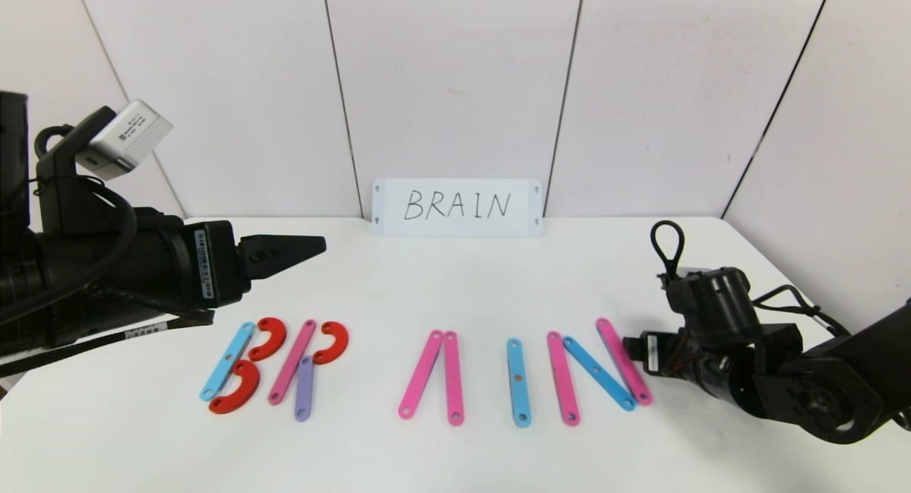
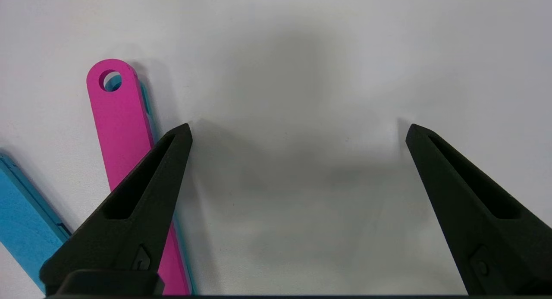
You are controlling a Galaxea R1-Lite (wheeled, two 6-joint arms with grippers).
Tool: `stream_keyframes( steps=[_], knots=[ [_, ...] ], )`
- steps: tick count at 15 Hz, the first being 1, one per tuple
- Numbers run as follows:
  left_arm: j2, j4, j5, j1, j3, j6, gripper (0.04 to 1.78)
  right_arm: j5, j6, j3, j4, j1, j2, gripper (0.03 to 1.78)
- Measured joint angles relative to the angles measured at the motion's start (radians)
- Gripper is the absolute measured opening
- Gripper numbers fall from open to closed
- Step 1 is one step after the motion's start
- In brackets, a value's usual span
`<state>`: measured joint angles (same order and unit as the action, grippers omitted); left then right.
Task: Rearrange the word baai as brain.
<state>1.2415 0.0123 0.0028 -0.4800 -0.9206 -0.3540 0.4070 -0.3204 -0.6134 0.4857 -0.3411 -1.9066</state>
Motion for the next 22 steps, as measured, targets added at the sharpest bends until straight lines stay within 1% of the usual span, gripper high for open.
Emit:
stream_keyframes(
  steps=[7,10,12,15,16,19,22],
  knots=[
    [0.000,0.000,0.000,0.000,0.000,0.000,1.70,-0.001,0.002,-0.005,0.006,0.006,0.003,1.73],
    [0.000,0.000,0.000,0.000,0.000,-0.001,1.70,0.000,0.012,-0.047,-0.001,0.016,0.029,1.73],
    [0.000,0.000,0.000,0.001,-0.001,-0.001,1.70,0.001,0.030,-0.092,-0.011,0.030,0.066,1.73],
    [-0.004,0.001,0.000,0.001,-0.003,-0.001,1.70,0.000,0.044,-0.139,-0.033,0.070,0.133,1.73],
    [-0.006,0.002,0.000,0.001,-0.004,-0.001,1.70,-0.004,0.044,-0.144,-0.038,0.065,0.154,1.73],
    [-0.009,0.002,0.000,0.001,-0.003,-0.001,1.70,-0.001,0.041,-0.136,-0.040,0.014,0.191,1.73],
    [-0.010,0.003,0.000,0.001,-0.003,-0.001,1.70,-0.004,0.041,-0.134,-0.039,-0.002,0.253,1.73]
  ],
)
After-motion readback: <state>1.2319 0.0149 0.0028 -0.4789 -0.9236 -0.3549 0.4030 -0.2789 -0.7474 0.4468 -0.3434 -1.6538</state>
